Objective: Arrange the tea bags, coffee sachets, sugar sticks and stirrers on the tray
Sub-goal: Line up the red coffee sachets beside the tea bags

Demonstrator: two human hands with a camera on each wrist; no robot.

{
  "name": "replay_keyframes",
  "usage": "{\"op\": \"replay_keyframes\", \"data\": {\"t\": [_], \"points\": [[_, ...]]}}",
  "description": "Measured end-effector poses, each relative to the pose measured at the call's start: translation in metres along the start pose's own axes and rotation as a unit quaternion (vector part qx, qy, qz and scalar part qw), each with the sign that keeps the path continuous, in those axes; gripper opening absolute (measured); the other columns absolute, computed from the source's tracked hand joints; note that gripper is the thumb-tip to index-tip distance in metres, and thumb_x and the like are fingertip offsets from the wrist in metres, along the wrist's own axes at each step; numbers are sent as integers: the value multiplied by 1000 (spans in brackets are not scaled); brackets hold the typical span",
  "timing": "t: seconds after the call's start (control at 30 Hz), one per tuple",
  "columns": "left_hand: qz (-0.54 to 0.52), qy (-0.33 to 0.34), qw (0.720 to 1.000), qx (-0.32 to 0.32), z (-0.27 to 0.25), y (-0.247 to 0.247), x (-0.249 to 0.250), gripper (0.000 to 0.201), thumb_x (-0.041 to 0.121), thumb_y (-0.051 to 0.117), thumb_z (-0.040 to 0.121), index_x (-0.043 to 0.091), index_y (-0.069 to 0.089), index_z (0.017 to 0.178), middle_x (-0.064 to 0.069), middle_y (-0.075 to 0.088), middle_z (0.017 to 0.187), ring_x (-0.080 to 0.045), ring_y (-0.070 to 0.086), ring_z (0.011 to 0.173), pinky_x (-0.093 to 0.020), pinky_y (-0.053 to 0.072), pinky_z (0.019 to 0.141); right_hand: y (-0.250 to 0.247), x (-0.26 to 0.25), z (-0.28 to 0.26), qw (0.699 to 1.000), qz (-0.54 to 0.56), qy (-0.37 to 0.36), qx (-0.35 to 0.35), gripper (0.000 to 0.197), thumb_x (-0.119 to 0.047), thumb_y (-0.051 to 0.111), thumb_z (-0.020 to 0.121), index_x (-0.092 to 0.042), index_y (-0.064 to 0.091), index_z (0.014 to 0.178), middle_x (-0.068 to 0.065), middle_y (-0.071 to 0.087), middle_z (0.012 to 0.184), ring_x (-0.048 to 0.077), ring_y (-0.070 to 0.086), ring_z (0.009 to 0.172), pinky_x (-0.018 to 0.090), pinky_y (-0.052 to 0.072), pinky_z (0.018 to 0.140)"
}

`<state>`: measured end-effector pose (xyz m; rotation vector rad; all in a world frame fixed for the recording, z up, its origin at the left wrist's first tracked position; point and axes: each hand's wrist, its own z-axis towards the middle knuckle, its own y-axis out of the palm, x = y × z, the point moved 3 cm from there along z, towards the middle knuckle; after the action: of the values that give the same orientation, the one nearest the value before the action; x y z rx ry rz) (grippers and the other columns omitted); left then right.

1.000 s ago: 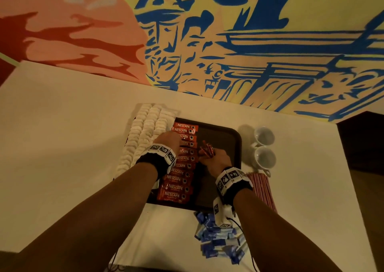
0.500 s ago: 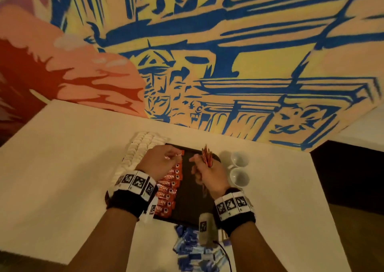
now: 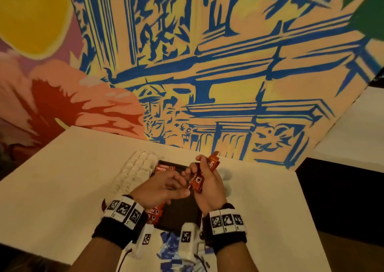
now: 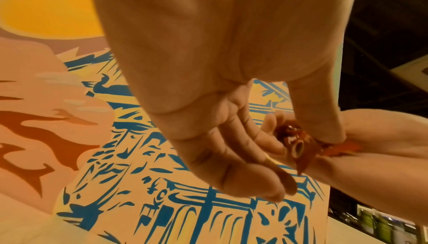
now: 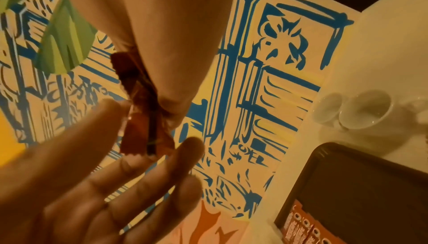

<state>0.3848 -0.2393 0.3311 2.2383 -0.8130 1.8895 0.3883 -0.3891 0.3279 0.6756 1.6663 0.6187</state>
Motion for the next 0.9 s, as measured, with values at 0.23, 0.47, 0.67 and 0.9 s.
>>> {"op": "replay_keyframes", "data": {"t": [0.23, 0.47, 0.67, 0.9], "points": [[-15, 34, 999, 37, -10, -5, 17, 31, 21, 86, 75, 13, 68, 99, -13, 70, 91, -21, 69, 80, -38, 52, 72, 5, -12, -6, 999, -37, -29, 19, 27, -27, 48, 105, -5, 64, 101, 18, 74, 109, 31, 70, 105, 46, 52, 98], [4, 92, 987, 129, 6, -44, 29, 23, 10, 87, 72, 22, 72, 83, -4, 70, 84, -18, 67, 69, -30, 52, 67, -2, -22, 14, 978, -137, -62, 147, 31, -35, 53, 103, -8, 65, 106, 7, 65, 83, 14, 53, 60, 20, 45, 45], [-47, 84, 982, 165, 26, -70, 25, 19, 5, 86, 73, 7, 73, 87, -11, 72, 81, -27, 69, 65, -32, 55, 64, 22, -11, 39, 977, -190, -55, 75, 51, -54, 74, 76, -7, 66, 94, 6, 40, 69, 10, 26, 48, 21, 26, 42], [-108, 61, 981, 147, 36, -102, 19, 21, -1, 83, 75, -3, 70, 92, -10, 70, 72, -21, 67, 61, -28, 54, 60, 48, -12, 65, 966, -244, -66, 43, 21, -25, 82, 81, -7, 74, 90, -3, 38, 51, 10, 23, 44, 25, 20, 45]]}}
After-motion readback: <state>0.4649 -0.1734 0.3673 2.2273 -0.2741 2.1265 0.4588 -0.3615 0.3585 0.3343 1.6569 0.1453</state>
